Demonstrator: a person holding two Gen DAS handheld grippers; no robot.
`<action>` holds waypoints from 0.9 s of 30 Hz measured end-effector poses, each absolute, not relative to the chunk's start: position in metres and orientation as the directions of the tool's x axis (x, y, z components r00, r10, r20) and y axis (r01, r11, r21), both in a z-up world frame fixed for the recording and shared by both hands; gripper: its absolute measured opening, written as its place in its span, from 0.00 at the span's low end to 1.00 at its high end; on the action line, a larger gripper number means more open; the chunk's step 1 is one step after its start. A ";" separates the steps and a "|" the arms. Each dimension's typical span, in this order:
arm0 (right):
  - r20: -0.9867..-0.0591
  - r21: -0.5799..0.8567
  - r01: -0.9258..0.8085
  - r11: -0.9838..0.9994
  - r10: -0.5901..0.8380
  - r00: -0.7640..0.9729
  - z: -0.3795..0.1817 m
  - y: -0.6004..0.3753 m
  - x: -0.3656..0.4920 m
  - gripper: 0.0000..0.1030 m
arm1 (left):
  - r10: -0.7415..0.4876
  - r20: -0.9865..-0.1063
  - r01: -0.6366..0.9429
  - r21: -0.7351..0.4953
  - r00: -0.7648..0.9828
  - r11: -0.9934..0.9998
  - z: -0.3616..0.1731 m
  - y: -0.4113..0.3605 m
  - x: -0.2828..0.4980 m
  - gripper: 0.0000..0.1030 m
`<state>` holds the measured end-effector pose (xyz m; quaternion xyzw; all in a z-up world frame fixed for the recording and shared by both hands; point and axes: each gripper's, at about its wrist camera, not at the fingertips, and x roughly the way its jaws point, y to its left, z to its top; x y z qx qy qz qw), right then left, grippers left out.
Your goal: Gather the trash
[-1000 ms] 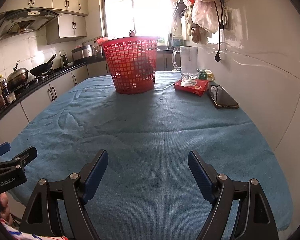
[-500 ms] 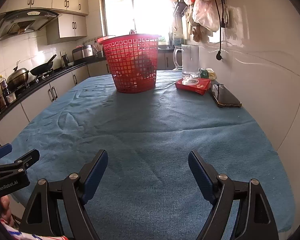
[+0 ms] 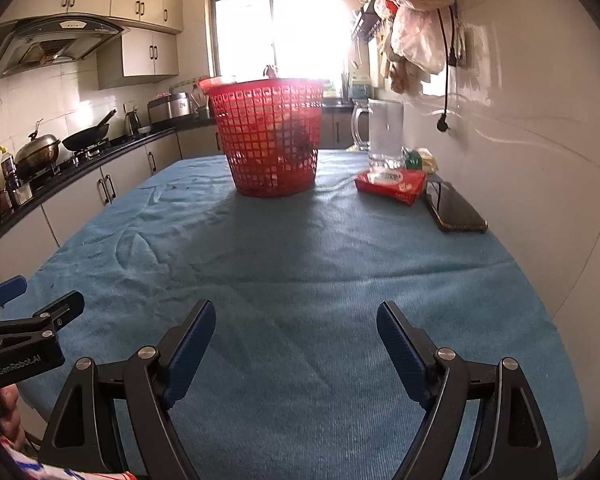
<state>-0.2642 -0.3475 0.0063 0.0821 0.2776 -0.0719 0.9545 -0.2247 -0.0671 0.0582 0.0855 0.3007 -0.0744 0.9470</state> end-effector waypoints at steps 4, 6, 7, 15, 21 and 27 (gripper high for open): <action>-0.505 0.100 0.175 0.979 -0.102 0.857 0.019 -0.345 -0.261 0.84 | -0.092 -0.526 0.186 0.128 0.845 0.974 0.073 -0.069 -0.224 1.00; -0.485 0.096 0.173 0.980 -0.106 0.868 0.025 -0.344 -0.260 0.85 | -0.098 -0.495 0.183 0.126 0.863 0.975 0.080 -0.068 -0.224 1.00; -0.476 0.096 0.172 0.980 -0.107 0.873 0.028 -0.344 -0.260 0.86 | -0.103 -0.487 0.184 0.123 0.868 0.975 0.083 -0.067 -0.224 1.00; -0.442 0.088 0.155 0.984 -0.101 0.892 0.039 -0.342 -0.255 0.87 | -0.128 -0.460 0.194 0.099 0.879 0.976 0.096 -0.068 -0.215 1.00; -0.453 0.083 0.146 0.986 -0.094 0.886 0.039 -0.341 -0.249 0.87 | -0.145 -0.458 0.199 0.071 0.877 0.977 0.102 -0.069 -0.208 1.00; -0.463 0.079 0.152 0.985 -0.099 0.881 0.037 -0.343 -0.247 0.87 | -0.143 -0.464 0.196 0.068 0.874 0.978 0.101 -0.069 -0.205 1.00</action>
